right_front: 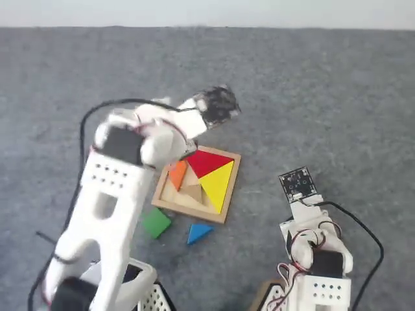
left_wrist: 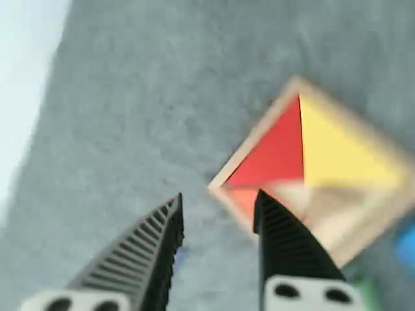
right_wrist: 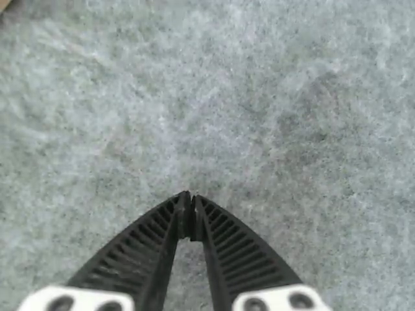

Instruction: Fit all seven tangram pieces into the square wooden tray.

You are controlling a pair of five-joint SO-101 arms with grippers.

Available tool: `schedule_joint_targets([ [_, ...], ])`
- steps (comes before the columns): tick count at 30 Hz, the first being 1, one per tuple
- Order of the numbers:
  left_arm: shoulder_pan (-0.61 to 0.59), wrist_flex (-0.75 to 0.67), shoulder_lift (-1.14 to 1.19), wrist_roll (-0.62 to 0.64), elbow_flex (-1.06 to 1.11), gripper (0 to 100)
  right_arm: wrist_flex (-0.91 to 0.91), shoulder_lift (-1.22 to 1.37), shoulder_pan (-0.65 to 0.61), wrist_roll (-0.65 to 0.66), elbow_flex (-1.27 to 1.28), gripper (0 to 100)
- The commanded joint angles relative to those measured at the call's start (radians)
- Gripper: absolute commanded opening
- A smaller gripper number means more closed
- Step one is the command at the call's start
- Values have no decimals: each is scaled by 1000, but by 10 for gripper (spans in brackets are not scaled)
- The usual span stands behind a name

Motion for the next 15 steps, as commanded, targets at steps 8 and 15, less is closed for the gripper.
schedule_joint_targets([
  [8, -49, -578, -80, 364, 630, 166, 2, -16, -4, 8, 17, 8],
  [15, -69, -626, -68, 322, 667, 166, 2, -16, -4, 8, 17, 8],
])
